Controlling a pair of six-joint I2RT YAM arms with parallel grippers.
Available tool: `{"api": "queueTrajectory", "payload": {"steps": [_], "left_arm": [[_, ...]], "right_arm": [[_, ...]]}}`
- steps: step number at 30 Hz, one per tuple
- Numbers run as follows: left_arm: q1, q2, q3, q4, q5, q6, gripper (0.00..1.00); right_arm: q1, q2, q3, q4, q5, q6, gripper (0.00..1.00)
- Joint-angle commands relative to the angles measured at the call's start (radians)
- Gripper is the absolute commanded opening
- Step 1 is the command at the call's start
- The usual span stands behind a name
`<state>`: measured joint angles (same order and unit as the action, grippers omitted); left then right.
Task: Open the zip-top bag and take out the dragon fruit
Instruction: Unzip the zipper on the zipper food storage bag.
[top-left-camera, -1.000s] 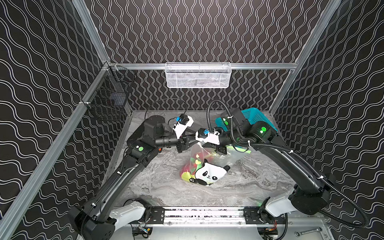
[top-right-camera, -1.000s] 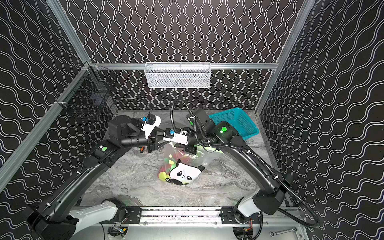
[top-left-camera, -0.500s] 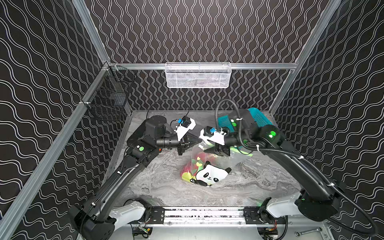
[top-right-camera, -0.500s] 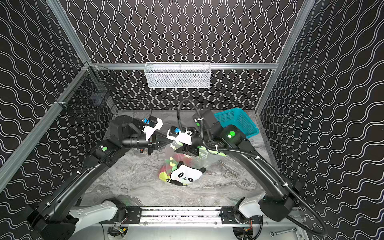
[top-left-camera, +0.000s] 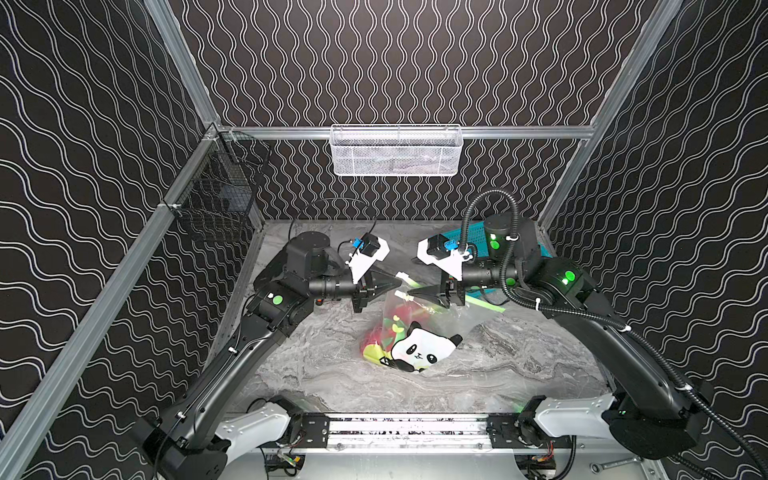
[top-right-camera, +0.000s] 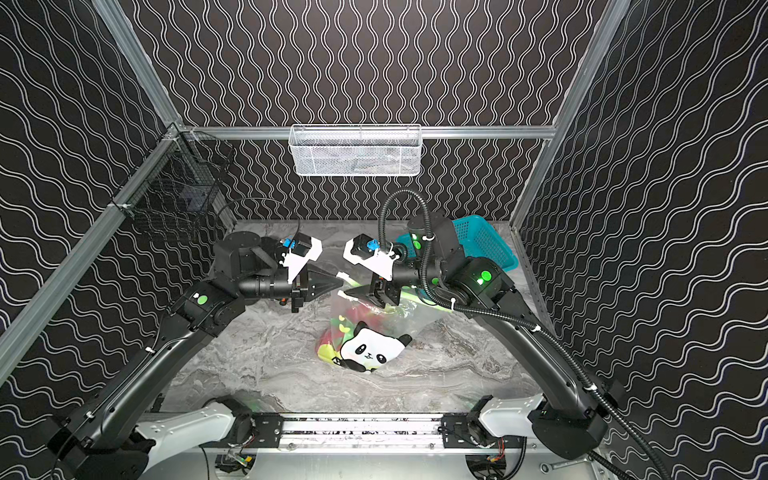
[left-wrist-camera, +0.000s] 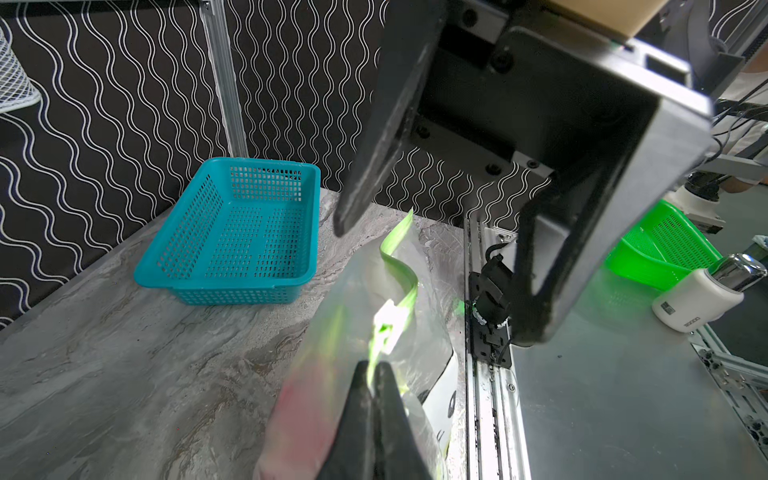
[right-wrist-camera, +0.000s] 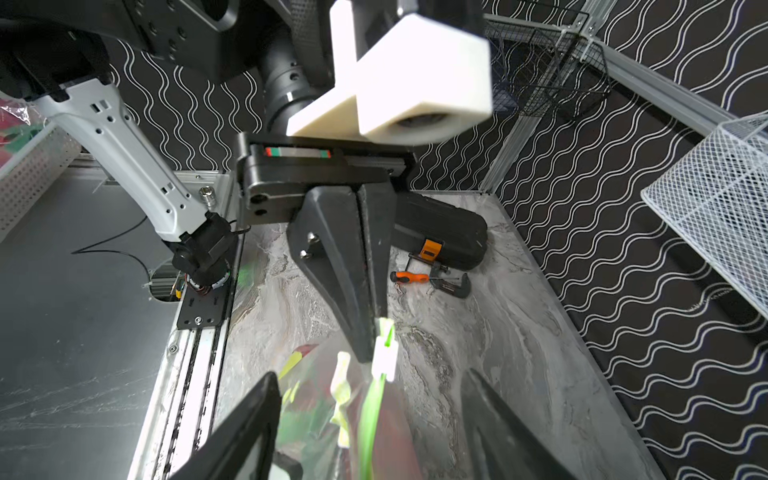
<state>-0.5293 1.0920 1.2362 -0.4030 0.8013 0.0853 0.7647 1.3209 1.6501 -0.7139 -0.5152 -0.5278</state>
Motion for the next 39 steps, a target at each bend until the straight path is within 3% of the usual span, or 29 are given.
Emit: {"api": "queueTrajectory", "payload": {"steps": [1, 9, 21, 39], "left_arm": [[0.001, -0.023, -0.006, 0.018, 0.004, 0.028, 0.00], [0.000, -0.027, -0.014, 0.029, 0.001, 0.030, 0.00], [-0.001, -0.017, -0.002, 0.021, 0.000, 0.044, 0.00], [-0.001, -0.015, 0.002, 0.007, -0.007, 0.048, 0.00]], "right_arm": [[-0.009, 0.019, 0.003, 0.046, -0.043, 0.017, 0.65], [-0.032, 0.029, -0.005, 0.056, -0.113, 0.034, 0.34], [-0.031, 0.026, -0.048, 0.086, -0.191, 0.069, 0.35], [-0.031, 0.046, -0.052, 0.116, -0.212, 0.065, 0.21]]}}
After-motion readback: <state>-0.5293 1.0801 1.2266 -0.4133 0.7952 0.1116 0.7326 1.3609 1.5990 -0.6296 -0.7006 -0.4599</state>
